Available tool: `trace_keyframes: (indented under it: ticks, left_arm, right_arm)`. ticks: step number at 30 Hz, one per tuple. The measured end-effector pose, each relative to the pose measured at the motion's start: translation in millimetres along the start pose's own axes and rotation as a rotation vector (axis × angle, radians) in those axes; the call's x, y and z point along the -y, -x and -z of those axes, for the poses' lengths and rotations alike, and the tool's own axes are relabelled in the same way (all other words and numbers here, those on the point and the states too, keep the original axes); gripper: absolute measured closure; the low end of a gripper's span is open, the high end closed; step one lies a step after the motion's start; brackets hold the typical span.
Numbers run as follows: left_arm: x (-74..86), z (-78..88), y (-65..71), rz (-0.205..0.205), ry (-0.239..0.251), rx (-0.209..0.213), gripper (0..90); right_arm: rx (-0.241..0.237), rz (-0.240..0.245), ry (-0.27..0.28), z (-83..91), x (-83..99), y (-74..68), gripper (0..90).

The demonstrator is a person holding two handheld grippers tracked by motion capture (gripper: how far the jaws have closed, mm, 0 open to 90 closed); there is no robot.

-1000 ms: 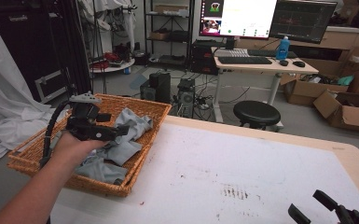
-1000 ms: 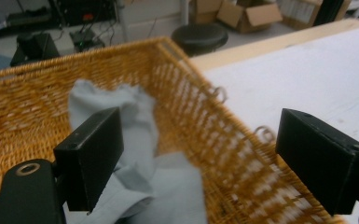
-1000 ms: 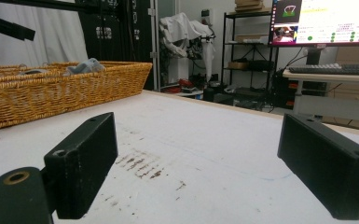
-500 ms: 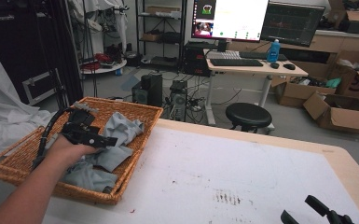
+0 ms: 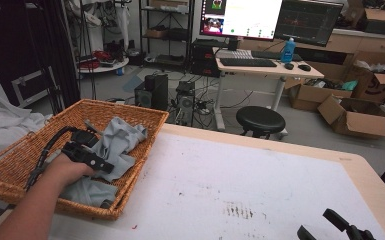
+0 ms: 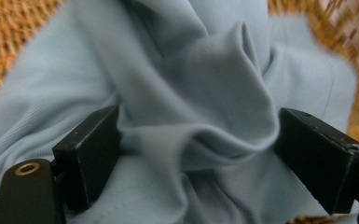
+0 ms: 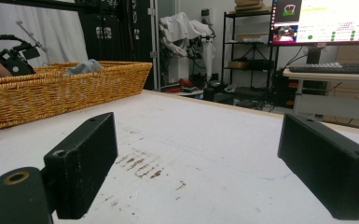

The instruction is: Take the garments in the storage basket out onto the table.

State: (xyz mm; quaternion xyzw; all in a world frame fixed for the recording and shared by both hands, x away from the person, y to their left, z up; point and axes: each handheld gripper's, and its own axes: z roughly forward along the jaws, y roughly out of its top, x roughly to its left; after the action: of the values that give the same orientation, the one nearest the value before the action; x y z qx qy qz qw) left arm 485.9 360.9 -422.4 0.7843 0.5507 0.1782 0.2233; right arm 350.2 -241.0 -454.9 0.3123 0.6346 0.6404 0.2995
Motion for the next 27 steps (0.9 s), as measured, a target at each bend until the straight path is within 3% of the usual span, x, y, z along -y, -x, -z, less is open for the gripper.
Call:
trace_keyframes:
  ticks: [5,7,15,21,27]
  left_arm:
    - [-0.5,3.1,1.3,0.037,-0.003,0.052,41.8]
    - [-1.0,8.6,1.8,0.018,-0.007,0.038,71.1]
    - [-3.2,13.7,6.7,-0.043,-0.043,0.024,79.0]
    - [-1.5,24.4,-0.2,-0.005,-0.008,0.094,79.8]
    - [-3.0,37.7,-1.6,-0.004,0.034,0.12,79.9]
  right_arm:
    - [0.0,0.001,0.001,0.0,0.0,-0.1,11.7]
    - [0.0,0.002,0.0,0.0,0.0,-0.1,11.7]
    - [0.0,0.003,0.002,0.1,0.0,-0.2,11.6]
    - [-0.001,0.002,0.001,0.0,0.0,-0.2,11.6]
    - [-0.001,0.003,0.001,0.0,0.0,-0.2,11.5]
